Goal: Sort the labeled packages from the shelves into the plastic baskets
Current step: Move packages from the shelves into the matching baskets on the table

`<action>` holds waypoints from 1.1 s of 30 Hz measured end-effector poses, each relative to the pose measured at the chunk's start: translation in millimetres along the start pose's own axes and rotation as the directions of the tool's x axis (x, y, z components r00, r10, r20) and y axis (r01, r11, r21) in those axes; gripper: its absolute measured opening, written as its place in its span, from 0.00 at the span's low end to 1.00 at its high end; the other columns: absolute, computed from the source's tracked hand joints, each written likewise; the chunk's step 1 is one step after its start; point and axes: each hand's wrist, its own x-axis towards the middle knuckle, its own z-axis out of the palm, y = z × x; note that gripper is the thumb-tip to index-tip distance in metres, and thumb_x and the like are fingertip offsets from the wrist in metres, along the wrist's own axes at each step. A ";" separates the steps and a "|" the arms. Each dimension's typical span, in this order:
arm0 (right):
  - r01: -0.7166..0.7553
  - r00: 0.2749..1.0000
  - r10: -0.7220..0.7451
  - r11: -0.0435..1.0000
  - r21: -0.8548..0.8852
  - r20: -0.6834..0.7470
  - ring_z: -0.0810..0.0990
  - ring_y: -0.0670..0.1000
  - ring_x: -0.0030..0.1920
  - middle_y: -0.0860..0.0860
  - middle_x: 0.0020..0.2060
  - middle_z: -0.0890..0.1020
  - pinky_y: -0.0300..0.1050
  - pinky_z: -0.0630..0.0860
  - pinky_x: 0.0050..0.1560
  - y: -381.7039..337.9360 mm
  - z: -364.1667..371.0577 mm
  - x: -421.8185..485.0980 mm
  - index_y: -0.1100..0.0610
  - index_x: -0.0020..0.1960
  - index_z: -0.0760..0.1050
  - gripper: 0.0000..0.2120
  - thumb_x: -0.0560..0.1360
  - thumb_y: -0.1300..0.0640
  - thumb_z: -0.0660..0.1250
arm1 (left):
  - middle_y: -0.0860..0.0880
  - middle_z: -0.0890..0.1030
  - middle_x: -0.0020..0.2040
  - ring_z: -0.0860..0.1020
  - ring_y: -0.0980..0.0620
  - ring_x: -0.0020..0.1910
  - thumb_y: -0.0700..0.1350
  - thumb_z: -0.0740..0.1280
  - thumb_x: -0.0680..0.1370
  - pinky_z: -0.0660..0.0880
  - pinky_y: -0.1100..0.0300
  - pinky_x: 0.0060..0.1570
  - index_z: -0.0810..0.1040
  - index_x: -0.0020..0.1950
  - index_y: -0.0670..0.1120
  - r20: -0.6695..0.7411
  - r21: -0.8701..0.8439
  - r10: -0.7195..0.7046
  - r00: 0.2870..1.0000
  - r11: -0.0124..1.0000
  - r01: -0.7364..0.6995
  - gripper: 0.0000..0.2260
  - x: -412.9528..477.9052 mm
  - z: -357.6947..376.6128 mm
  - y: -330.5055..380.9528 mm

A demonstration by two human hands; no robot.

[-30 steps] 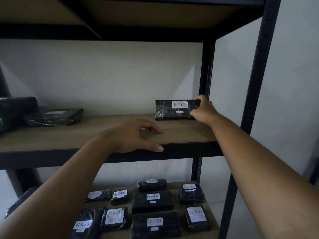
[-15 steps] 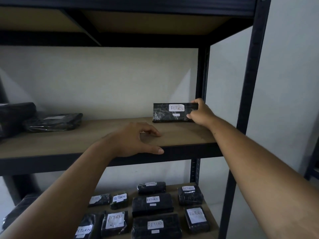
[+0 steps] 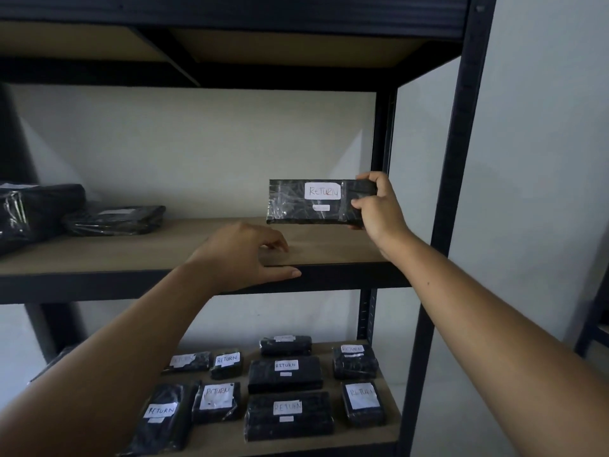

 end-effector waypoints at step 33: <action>-0.098 0.738 0.047 0.994 0.038 0.673 0.79 0.52 0.44 0.49 0.42 0.80 0.57 0.80 0.45 20.5 336.3 -301.7 0.50 0.51 0.77 0.16 0.72 0.66 0.58 | 0.45 0.84 0.57 0.84 0.48 0.51 0.67 0.63 0.81 0.78 0.51 0.54 0.84 0.64 0.47 0.498 -0.824 -0.745 0.443 -0.249 0.508 0.27 -471.0 -2.6 -211.1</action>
